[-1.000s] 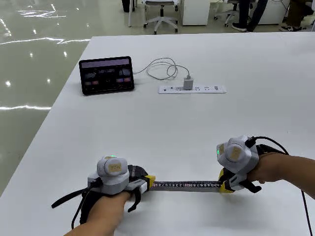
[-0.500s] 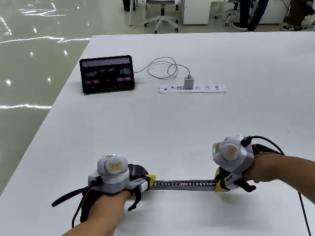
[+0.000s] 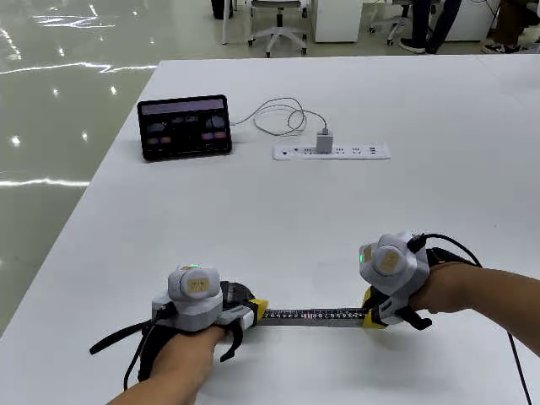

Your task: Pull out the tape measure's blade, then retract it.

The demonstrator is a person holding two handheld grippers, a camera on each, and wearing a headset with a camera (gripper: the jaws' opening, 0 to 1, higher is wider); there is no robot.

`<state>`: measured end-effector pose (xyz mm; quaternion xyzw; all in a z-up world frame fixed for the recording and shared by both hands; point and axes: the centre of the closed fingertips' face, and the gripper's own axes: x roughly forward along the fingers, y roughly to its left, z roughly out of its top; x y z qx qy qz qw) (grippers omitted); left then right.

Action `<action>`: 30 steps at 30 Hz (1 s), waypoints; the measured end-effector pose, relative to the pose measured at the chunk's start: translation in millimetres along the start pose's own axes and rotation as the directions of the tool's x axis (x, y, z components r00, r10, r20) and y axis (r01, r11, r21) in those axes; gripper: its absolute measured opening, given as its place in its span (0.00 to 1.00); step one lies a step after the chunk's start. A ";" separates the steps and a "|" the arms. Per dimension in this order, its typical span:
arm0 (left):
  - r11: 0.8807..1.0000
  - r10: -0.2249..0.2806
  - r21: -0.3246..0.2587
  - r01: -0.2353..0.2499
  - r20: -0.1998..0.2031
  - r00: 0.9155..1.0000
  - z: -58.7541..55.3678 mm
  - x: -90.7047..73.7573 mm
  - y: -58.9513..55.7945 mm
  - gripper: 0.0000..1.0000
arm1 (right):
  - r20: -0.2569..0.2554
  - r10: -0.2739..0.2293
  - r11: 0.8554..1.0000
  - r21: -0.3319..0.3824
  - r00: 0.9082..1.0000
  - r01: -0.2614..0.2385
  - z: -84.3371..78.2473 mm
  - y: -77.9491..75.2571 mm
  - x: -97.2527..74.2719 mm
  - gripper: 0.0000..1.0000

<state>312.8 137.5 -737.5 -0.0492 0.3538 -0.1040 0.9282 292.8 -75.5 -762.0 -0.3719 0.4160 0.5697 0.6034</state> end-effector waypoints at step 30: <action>1.000 -0.004 -0.003 0.004 0.000 1.000 -0.6 -0.2 -0.4 0.66 | 0.048 0.001 1.000 -0.006 0.999 -0.001 24.1 1.6 8.5 0.11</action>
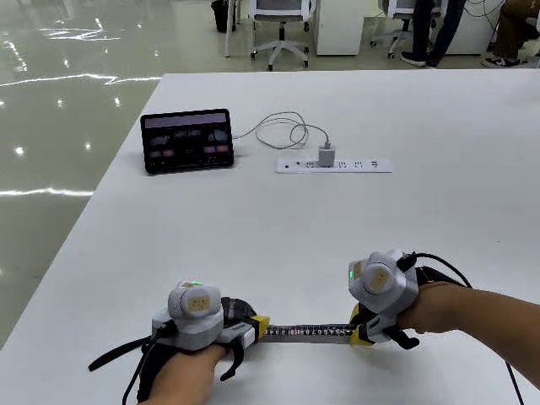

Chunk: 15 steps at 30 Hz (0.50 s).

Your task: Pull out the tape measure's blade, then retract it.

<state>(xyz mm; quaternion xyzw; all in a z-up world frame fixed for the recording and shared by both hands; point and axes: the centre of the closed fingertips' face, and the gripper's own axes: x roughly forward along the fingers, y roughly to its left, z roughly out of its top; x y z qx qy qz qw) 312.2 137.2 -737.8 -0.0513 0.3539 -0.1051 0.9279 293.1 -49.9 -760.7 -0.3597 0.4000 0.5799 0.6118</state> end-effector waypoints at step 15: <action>1.000 -0.002 -0.002 0.002 -0.001 1.000 0.2 -0.2 -0.3 0.66 | 0.018 -0.001 1.000 0.020 1.000 0.000 11.1 1.6 5.5 0.11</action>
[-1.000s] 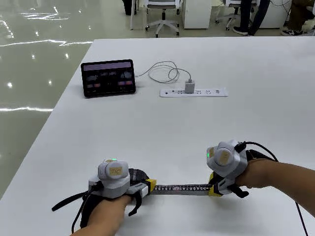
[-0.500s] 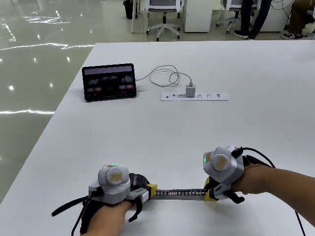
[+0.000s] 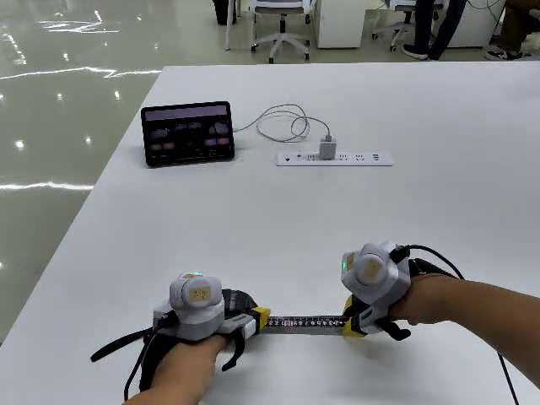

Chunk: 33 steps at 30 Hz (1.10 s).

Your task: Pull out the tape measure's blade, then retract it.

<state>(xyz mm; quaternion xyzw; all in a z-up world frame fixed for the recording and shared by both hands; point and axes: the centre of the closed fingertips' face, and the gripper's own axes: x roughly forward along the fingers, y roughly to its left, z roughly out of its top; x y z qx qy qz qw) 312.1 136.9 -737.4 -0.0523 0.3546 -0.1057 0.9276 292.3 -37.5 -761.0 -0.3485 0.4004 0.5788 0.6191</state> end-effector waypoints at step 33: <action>1.000 -0.001 -0.002 0.001 0.000 1.000 0.2 0.3 0.4 0.66 | 0.036 0.001 1.000 0.011 0.999 -0.001 21.2 4.5 11.0 0.11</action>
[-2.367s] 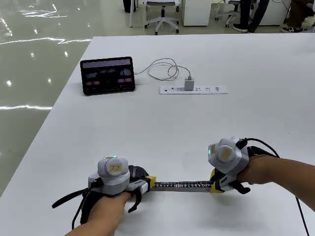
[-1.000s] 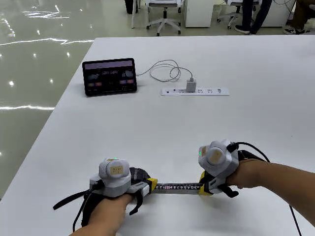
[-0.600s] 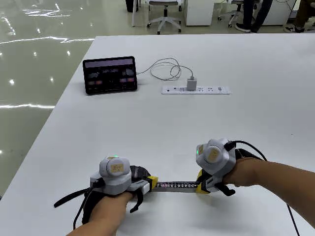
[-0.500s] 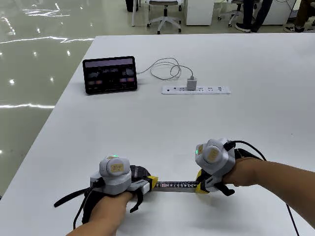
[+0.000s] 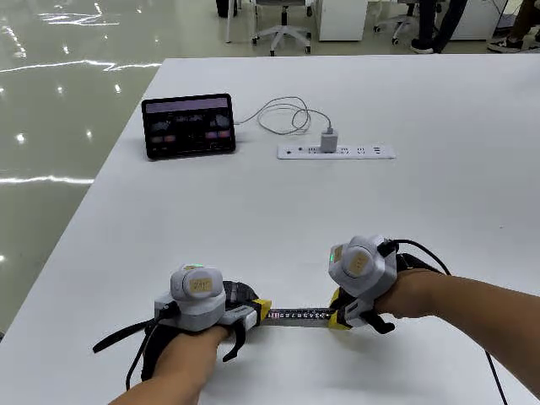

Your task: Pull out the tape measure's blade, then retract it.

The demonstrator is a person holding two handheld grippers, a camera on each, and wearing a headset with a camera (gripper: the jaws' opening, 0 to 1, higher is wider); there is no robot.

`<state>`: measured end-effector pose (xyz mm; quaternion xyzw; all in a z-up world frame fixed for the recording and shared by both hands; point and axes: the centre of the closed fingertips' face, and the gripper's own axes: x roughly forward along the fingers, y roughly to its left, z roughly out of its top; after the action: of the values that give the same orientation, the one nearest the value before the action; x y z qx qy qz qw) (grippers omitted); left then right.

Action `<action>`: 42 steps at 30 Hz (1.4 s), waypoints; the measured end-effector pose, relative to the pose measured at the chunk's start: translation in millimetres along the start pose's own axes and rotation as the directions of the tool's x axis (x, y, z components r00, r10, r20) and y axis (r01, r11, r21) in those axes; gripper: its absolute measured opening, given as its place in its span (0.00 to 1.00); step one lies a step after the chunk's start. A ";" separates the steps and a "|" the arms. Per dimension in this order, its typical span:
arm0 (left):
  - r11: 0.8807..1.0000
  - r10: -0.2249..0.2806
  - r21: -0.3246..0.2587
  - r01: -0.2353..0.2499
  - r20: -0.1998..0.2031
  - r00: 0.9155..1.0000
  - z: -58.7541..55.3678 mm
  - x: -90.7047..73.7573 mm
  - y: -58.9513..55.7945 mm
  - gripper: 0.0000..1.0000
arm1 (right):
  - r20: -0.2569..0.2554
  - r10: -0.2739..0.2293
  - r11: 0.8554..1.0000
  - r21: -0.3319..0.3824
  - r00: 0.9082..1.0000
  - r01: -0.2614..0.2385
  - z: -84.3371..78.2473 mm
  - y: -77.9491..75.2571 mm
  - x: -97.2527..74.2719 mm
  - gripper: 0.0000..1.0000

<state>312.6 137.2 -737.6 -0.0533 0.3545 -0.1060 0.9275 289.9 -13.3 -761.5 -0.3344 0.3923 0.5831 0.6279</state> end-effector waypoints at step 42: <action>1.000 -0.001 -0.005 0.001 -0.002 1.000 -0.1 0.9 0.5 0.66 | 0.038 -0.002 1.000 -0.017 0.999 0.003 21.3 2.8 10.8 0.11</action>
<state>313.3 137.4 -738.3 -0.0555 0.3557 -0.1055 0.9270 289.5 10.7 -760.9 -0.3292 0.3750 0.5917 0.6332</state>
